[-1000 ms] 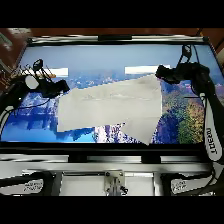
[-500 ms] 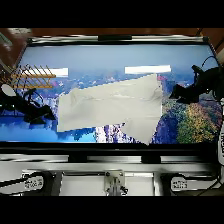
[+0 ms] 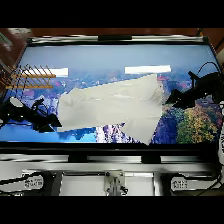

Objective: Fold the shirts.

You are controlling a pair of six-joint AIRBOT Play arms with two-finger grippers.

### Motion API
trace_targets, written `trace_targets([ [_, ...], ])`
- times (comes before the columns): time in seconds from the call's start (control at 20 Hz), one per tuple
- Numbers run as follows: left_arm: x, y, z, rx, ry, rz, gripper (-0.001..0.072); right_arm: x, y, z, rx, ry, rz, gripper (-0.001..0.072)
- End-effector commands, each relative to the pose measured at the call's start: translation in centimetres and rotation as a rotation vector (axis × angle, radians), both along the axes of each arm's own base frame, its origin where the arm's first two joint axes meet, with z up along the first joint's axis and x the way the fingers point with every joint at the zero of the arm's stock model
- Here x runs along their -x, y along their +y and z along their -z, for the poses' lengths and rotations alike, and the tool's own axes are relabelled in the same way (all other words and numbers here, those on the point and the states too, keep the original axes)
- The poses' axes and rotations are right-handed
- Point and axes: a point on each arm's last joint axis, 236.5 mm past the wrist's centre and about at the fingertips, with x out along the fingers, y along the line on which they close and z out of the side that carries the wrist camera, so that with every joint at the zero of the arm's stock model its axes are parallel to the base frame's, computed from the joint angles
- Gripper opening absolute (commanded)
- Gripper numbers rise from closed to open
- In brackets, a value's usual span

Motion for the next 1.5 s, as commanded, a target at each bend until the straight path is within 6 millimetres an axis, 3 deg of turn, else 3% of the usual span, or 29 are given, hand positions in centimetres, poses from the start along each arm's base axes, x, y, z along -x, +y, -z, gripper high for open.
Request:
trace_targets([
  [0.0, -0.4, -0.7, 1.0, 0.002, -0.008, 0.014, 0.0605, 0.0, 0.2, 0.0, -0.007, -0.001, -0.001, 0.0499],
  [0.15, -0.8, -2.0, 2.0, -0.001, 0.004, 0.010, 0.0563, 0.0, 0.2, 0.0, -0.008, 0.001, 0.003, 0.0499],
  [0.2, -0.9, -2.2, 2.4, -0.007, 0.014, -0.012, 0.0391, 0.0, 0.2, 0.0, -0.008, 0.002, 0.006, 0.0499],
  [0.25, -1.1, -2.4, 2.6, -0.012, 0.021, -0.031, 0.0288, 0.1, 0.2, 0.0, -0.010, 0.006, 0.010, 0.0499],
  [0.35, -1.2, -2.5, 2.6, -0.015, 0.022, -0.045, 0.0252, 0.5, 0.3, 0.6, -0.015, 0.032, 0.014, 0.0499],
  [0.4, -0.9, -2.5, 2.5, -0.010, 0.029, -0.033, 0.0106, 1.0, 0.4, 1.4, -0.021, 0.055, 0.015, 0.0499],
  [0.45, -0.7, -2.6, 2.4, -0.004, 0.030, -0.010, 0.0031, 1.6, 0.6, 2.2, -0.028, 0.081, 0.015, 0.0501],
  [0.55, -0.7, -2.6, 2.1, -0.004, 0.020, -0.002, 0.0033, 3.2, 0.9, 4.8, -0.049, 0.154, -0.005, 0.0558],
  [0.65, -0.9, -2.6, 1.6, -0.007, 0.004, -0.001, 0.0034, 3.9, 1.4, 6.7, -0.082, 0.206, 0.004, 0.0557],
  [0.95, -2.0, -2.4, 0.3, -0.017, -0.063, 0.019, 0.0034, 1.7, 3.0, 8.5, -0.117, 0.158, 0.032, 0.0520],
  [1.05, -2.7, -2.3, -0.3, -0.019, -0.083, 0.021, 0.0033, 1.2, 3.4, 8.9, -0.109, 0.151, 0.034, 0.0400],
  [1.15, -3.6, -2.3, -1.1, -0.019, -0.105, 0.026, 0.0033, 0.7, 4.2, 9.1, -0.103, 0.140, 0.046, 0.0210],
  [1.2, -4.1, -2.2, -1.7, -0.021, -0.119, 0.029, 0.0033, 0.6, 5.2, 8.9, -0.119, 0.137, 0.037, 0.0083],
  [1.3, -5.6, -2.0, -3.4, -0.031, -0.179, 0.030, 0.0033, 0.1, 6.9, 7.3, -0.139, 0.087, -0.034, 0.0056],
  [1.35, -6.8, -1.8, -5.1, -0.041, -0.241, 0.038, 0.0032, -0.7, 7.4, 5.4, -0.134, 0.023, -0.088, 0.0056],
  [1.45, -10.2, -1.4, -12.1, -0.091, -0.482, 0.054, 0.0032, -3.6, 8.0, -1.2, -0.107, -0.192, -0.163, 0.0055],
])
